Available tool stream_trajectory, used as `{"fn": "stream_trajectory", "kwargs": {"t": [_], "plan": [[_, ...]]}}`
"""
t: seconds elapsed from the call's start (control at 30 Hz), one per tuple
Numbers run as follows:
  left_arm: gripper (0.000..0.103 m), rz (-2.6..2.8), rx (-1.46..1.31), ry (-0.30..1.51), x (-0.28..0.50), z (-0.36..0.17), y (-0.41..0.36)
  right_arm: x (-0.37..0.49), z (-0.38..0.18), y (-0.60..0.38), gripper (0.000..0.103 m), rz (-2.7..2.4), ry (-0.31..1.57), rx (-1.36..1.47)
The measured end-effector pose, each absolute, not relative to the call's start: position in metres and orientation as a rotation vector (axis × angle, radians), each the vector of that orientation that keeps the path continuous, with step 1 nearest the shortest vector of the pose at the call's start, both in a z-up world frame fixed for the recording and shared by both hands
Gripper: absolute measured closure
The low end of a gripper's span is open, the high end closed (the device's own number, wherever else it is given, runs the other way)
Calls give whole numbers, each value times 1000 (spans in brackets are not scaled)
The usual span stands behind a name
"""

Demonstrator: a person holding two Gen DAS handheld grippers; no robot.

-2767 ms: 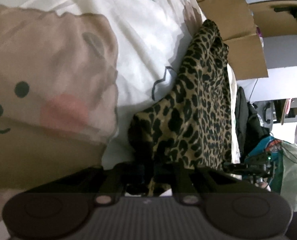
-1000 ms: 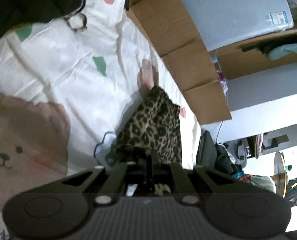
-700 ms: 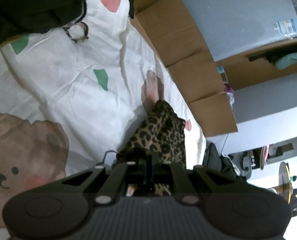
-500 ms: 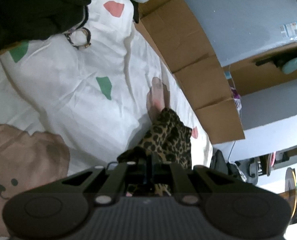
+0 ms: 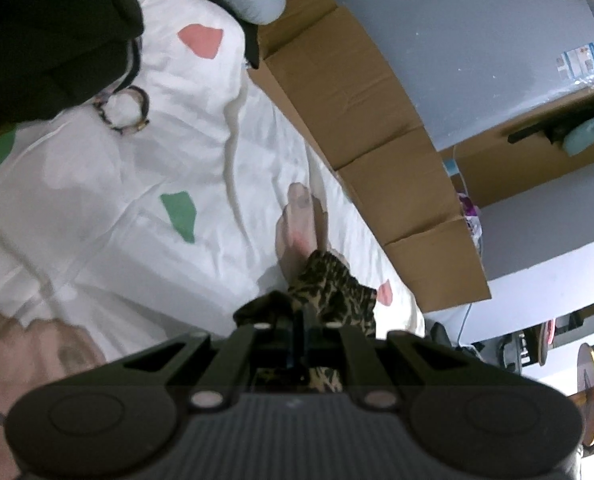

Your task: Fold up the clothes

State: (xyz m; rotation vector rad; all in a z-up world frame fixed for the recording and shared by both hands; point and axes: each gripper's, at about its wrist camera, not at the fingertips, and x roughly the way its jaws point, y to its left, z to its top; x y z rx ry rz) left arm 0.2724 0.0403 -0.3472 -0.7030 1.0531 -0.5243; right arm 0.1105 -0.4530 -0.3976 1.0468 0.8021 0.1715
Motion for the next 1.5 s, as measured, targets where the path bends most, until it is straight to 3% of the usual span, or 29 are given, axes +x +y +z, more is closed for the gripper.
{"fn": "stream_trajectory", "kwargs": {"t": [0.43, 0.77, 1.03, 1.17, 1.23, 1.27, 1.3, 1.37, 1.4, 1.5], "plan": [[99, -450, -649, 1082, 301, -388, 26, 147, -431, -463, 98, 103, 855, 1024], [99, -414, -663, 1070, 306, -389, 27, 169, -437, -469, 97, 82, 862, 994], [99, -360, -642, 1109, 318, -428, 19, 180, -473, -471, 97, 9, 912, 998], [98, -345, -616, 1129, 322, -436, 15, 186, -480, -471, 93, -17, 927, 1001], [94, -340, -628, 1142, 322, -430, 15, 187, -475, -472, 89, -14, 933, 1012], [85, -347, -639, 1142, 321, -427, 16, 186, -470, -472, 85, -8, 928, 1006], [72, -359, -644, 1141, 320, -424, 16, 185, -464, -472, 71, 0, 921, 996], [54, -374, -633, 1127, 316, -415, 16, 180, -451, -474, 55, -1, 893, 981], [48, -368, -620, 1116, 313, -409, 16, 177, -446, -475, 55, 2, 881, 984], [44, -369, -602, 1099, 307, -394, 16, 170, -437, -477, 55, 11, 861, 1009]]}}
